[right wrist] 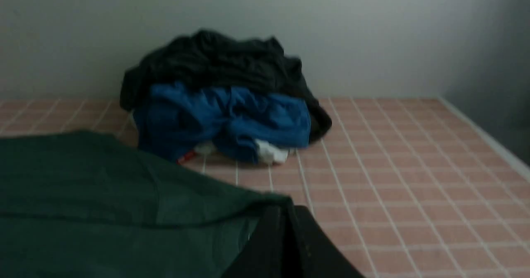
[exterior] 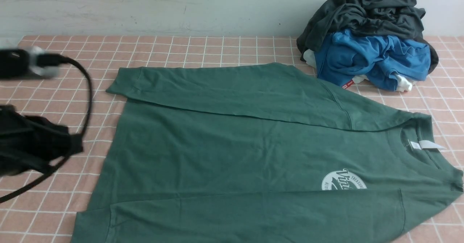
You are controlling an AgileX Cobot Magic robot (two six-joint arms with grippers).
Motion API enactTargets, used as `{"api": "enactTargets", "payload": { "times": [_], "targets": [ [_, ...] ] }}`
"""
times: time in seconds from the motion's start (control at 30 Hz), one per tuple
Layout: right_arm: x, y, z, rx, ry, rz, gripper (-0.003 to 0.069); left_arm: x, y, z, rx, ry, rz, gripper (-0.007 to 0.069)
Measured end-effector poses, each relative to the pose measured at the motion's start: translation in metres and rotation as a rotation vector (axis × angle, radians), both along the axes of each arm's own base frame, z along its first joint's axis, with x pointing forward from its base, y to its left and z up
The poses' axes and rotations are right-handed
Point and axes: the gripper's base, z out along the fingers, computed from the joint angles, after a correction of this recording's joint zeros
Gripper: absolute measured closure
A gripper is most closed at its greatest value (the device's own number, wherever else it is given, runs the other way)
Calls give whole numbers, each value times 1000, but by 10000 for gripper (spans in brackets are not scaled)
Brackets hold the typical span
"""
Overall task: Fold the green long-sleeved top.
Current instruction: Use the left arm to clamp the cuff closest to it
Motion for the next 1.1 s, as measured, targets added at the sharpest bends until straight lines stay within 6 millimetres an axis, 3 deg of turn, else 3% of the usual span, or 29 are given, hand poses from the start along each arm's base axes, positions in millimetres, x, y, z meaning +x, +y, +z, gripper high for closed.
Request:
{"api": "enactTargets", "payload": {
  "times": [0.03,0.1,0.17,0.23,0.33,0.4,0.53,0.67,0.7,0.8,1.0,1.1],
  "targets": [
    [4,2,-7,-2,97,17,669,3,-1,-7,-2,41,-2,596],
    [9,10,-20,-14,297,90,669,19,-4,-39,-9,209,-1,545],
    [10,17,-30,-30,422,158,669,26,-5,-54,-11,275,-2,515],
    [13,32,-47,-49,626,309,669,40,-8,-81,-8,386,-14,419],
    [22,42,-57,-56,696,396,669,54,-10,-96,-7,438,-15,323],
    [28,45,-59,-43,684,412,669,61,-12,-104,-1,459,-22,302],
    [40,49,-57,-25,602,412,669,67,-26,-114,33,467,-79,360],
    [45,49,-54,-20,548,410,669,67,-35,-117,107,458,-128,482],
    [45,50,-54,-20,543,410,669,66,-36,-117,128,458,-125,543],
    [45,50,-54,-19,541,410,669,66,-37,-116,165,450,-110,600],
    [45,50,-54,-9,543,409,669,62,-35,-92,223,395,-95,608],
    [46,50,-54,-9,537,409,669,69,-35,-60,240,324,-93,608]
  ]
}}
